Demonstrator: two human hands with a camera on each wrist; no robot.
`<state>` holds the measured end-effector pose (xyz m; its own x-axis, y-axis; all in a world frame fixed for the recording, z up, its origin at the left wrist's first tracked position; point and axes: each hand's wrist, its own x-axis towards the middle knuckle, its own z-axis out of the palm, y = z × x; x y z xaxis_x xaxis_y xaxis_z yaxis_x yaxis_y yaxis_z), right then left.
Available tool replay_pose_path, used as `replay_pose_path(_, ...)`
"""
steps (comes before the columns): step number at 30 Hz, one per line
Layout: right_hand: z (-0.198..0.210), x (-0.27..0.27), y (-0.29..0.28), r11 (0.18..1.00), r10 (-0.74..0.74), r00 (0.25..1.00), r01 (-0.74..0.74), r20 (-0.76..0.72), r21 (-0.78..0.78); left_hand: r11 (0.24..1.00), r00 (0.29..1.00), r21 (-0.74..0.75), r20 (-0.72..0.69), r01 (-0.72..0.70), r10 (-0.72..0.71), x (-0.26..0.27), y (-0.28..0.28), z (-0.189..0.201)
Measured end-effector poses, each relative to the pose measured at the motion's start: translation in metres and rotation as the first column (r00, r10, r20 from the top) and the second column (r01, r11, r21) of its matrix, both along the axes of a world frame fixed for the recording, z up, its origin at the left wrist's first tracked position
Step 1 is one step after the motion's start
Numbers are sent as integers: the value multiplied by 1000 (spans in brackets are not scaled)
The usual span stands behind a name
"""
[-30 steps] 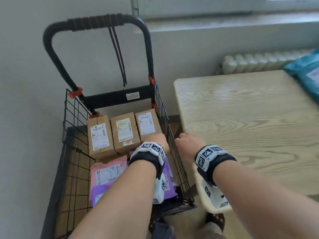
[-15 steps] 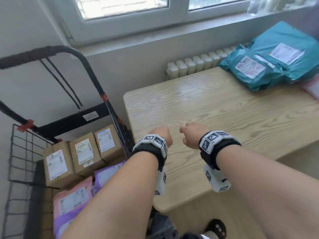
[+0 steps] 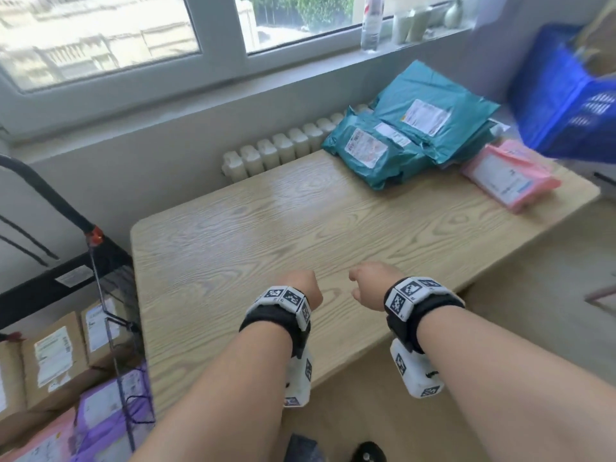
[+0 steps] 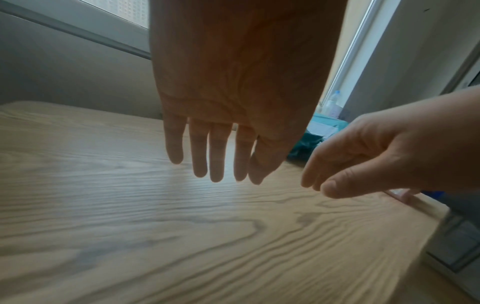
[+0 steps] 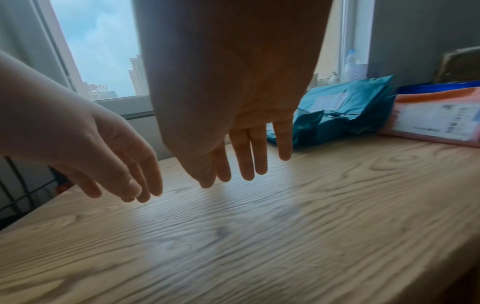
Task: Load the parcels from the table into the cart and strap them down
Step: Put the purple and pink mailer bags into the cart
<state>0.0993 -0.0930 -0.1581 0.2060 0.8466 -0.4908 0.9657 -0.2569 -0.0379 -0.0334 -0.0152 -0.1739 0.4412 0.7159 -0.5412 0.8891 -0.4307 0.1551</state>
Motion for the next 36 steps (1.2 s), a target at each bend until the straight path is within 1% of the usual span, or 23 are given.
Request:
replay_pose_path(5,6,53,-29,998,-62,998,62,21,17,1000,999,-2,46,29,-29,58,-21,7)
replay_pose_path(8,8,76,-41,993,-110,994,109,26,53,997,995,29,78,68,-70,89,-26,14)
replay_pose_path(13,11,118,-53,974,-196,981,192,18,124,987,984,83,101,138,-146,144,-32,14)
replay_pose_path(17,13,161,-58,963,-244,969,239,30,126,979,972,67,121,195,-202,191,-35,12)
replay_pose_path(23,16,230,-44,947,-283,958,273,36,169,980,967,55,158,193,-199,262,-19,4)
replay_pose_path(28,16,287,-26,954,-275,961,267,40,134,980,968,36,159,193,-197,323,7,-3)
replay_pose_path(32,20,333,-14,957,-265,962,254,67,141,983,966,30,183,181,-184,373,25,2)
replay_pose_path(36,28,377,-5,948,-289,956,278,54,157,980,956,47,219,191,-197,416,39,13)
